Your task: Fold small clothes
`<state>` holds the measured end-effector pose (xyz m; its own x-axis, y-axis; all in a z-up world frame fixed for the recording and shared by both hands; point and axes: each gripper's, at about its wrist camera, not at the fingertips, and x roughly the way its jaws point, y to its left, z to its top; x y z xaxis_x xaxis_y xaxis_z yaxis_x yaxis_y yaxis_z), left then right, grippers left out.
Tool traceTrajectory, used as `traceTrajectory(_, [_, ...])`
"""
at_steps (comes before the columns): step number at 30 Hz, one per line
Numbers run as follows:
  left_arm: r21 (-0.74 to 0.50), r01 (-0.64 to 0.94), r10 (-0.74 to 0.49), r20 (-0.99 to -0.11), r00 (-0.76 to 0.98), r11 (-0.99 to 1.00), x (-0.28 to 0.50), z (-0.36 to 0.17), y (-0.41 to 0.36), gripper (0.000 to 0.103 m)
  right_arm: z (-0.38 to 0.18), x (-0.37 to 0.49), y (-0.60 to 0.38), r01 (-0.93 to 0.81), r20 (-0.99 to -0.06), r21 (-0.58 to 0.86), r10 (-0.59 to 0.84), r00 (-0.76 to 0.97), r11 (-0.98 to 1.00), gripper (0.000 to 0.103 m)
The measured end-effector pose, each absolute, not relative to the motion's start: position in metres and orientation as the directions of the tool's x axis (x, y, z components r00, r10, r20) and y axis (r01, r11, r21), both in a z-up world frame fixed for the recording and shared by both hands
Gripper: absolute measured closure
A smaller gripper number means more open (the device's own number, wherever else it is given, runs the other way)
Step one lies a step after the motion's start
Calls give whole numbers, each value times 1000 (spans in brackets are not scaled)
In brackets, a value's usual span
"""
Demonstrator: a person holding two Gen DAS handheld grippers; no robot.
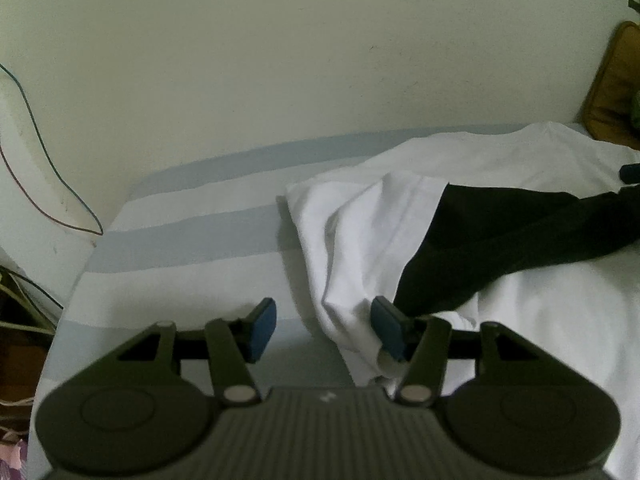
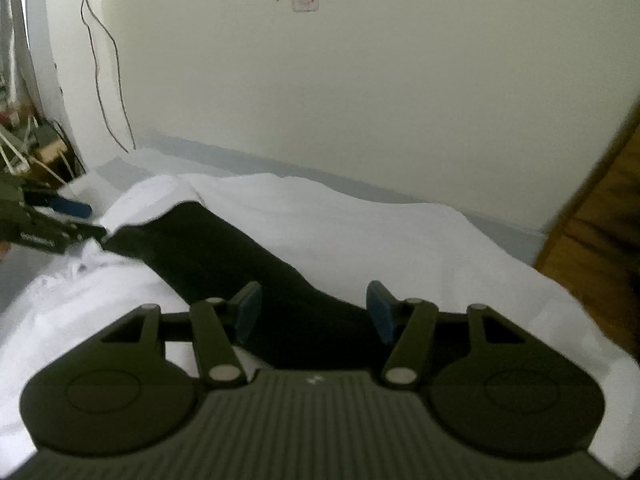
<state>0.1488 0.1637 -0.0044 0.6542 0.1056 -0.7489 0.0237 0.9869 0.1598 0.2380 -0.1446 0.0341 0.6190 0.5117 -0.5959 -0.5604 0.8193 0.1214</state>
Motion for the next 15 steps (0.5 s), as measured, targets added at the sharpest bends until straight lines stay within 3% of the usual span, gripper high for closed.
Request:
traceTrajectory(4, [164,34,102,-748,656,986,144,-3,164,50,31,242,-142,-590,-613,276,612,500,759,43])
traceTrajectory(7, [125,41,66,-747,662,991,137,5,174,49,19,237,-145,-637,-645,408,700,307,655,50])
traceTrajectory(12, [7,-13,14,-711,703,1000,128,29,203,45,26,194,-160,-756,-664,381,726,176,532,50])
traceTrajectory(15, [-39,-66,19,-704,710,997,140,38,214,45,38,188,-176,-755,-661,300,698,277,584,50])
